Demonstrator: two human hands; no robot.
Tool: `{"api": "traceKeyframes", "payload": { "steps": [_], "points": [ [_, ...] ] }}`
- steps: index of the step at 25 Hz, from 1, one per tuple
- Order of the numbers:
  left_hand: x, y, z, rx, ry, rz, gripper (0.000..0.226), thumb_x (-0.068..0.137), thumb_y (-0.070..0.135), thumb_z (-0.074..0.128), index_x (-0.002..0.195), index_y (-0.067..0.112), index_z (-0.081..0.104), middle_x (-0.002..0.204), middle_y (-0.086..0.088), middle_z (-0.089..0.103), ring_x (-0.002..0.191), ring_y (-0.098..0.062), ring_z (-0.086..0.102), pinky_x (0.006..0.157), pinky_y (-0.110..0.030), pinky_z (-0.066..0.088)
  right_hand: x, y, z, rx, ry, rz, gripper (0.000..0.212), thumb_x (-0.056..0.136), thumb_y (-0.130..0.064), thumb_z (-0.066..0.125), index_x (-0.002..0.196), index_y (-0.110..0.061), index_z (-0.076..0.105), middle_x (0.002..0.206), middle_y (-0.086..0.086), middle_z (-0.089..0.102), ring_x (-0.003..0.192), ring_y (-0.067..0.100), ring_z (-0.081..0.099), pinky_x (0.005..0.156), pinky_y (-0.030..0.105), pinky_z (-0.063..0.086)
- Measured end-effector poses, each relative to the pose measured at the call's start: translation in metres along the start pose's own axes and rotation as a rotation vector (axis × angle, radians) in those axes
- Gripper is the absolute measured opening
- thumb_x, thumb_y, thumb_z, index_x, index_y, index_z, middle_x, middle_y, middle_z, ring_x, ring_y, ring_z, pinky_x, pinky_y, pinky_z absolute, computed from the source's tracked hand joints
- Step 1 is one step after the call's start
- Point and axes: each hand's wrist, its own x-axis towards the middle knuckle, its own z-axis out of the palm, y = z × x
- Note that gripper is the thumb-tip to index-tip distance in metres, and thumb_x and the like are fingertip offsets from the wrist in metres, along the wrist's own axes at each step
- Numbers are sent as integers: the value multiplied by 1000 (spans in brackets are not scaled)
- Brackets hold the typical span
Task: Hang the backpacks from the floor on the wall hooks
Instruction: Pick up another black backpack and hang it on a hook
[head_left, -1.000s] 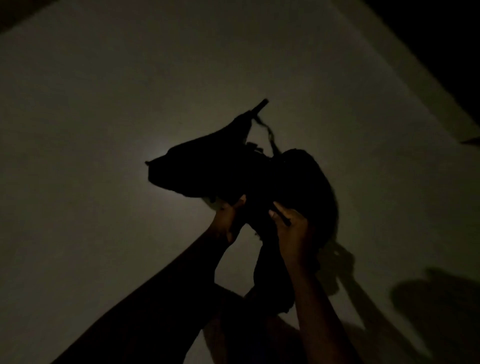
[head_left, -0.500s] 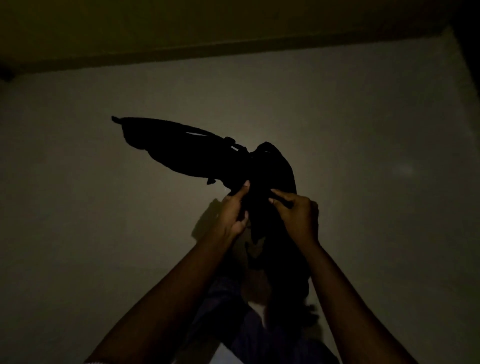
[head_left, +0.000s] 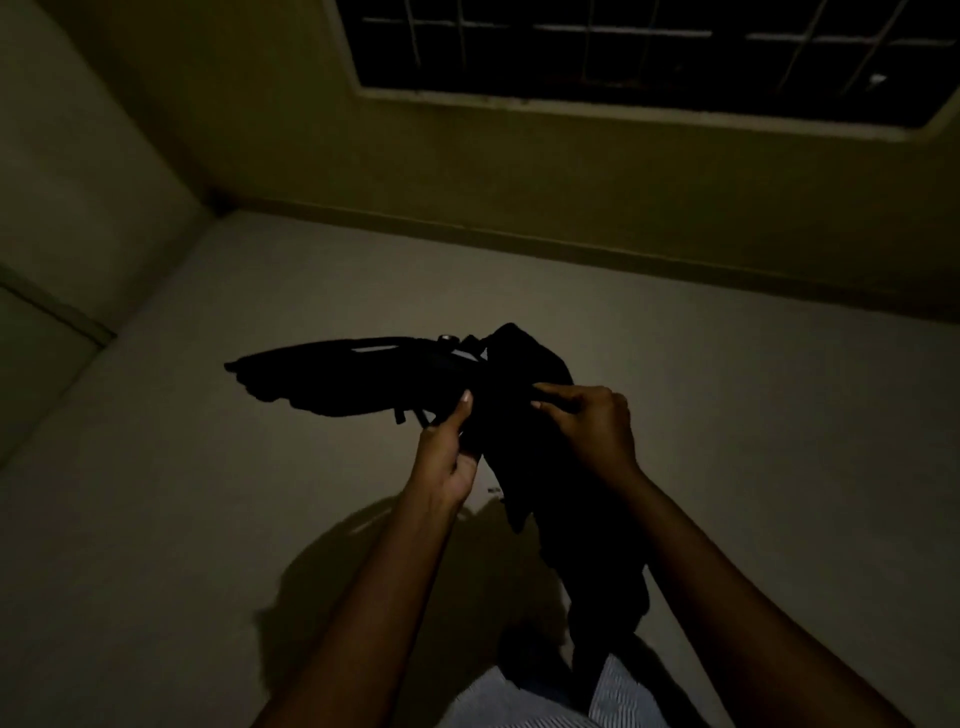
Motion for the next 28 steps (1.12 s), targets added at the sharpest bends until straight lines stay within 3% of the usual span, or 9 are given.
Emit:
{"api": "traceKeyframes", "payload": {
  "steps": [4, 6, 9, 14, 17, 20, 23, 26, 28],
  "points": [
    [39, 75, -24, -66, 90, 68, 24, 91, 10, 53, 110, -3, 60, 113, -10, 62, 83, -20, 65, 68, -29, 56, 71, -48, 69, -62, -120, -67, 25, 81, -16, 68, 106, -16, 71, 110, 8, 72, 102, 19, 67, 93, 26, 52],
    [70, 119, -35, -94, 115, 109, 17, 91, 10, 54, 101, 0, 64, 115, -10, 62, 84, -20, 64, 74, -30, 52, 114, -70, 109, -78, -178, -103, 24, 82, -17, 67, 105, -19, 72, 110, 6, 72, 103, 18, 67, 92, 27, 52],
    [116, 191, -47, -141, 173, 180, 35, 93, 9, 51, 126, -3, 53, 130, -19, 55, 101, -24, 59, 90, -32, 44, 182, -107, 163, -84, -270, -147, 24, 81, -19, 66, 104, -22, 72, 110, 5, 73, 103, 17, 67, 92, 29, 53],
    [194, 322, -61, -211, 278, 251, 40, 93, 11, 52, 130, -3, 49, 136, -22, 51, 102, -25, 60, 93, -33, 43, 303, -185, 254, -133, -402, -210, 23, 81, -18, 66, 103, -24, 72, 108, 6, 73, 99, 17, 67, 87, 26, 53],
    [244, 387, -66, -211, 291, 243, 43, 93, 13, 52, 132, -4, 48, 137, -22, 51, 118, -28, 54, 98, -34, 43, 365, -225, 302, -152, -468, -247, 24, 83, -16, 65, 106, -20, 71, 112, 7, 71, 102, 19, 66, 89, 24, 50],
    [297, 444, -67, -186, 250, 249, 42, 93, 12, 52, 131, -4, 48, 137, -23, 51, 115, -27, 54, 97, -33, 43, 423, -249, 345, -186, -464, -246, 26, 84, -12, 61, 107, -19, 71, 110, 6, 72, 101, 21, 66, 86, 23, 50],
    [359, 516, -68, -104, 195, 196, 42, 92, 12, 53, 131, -4, 48, 136, -24, 52, 118, -29, 54, 94, -35, 44, 498, -284, 390, -212, -391, -263, 26, 85, -6, 58, 98, -23, 72, 94, 3, 72, 95, 21, 65, 74, 16, 44],
    [410, 585, -67, -19, 165, 130, 46, 92, 14, 54, 133, -5, 46, 137, -25, 51, 120, -31, 54, 92, -37, 45, 568, -315, 422, -264, -295, -122, 30, 92, -2, 44, 117, -3, 62, 119, 20, 64, 111, 34, 58, 93, 34, 43],
    [446, 626, -69, 47, 176, 115, 52, 91, 14, 56, 137, -2, 40, 137, -25, 50, 122, -31, 53, 90, -37, 46, 607, -331, 442, -244, -237, -5, 33, 96, -4, 36, 123, 0, 55, 126, 21, 58, 118, 33, 53, 98, 31, 36]
  ]
}}
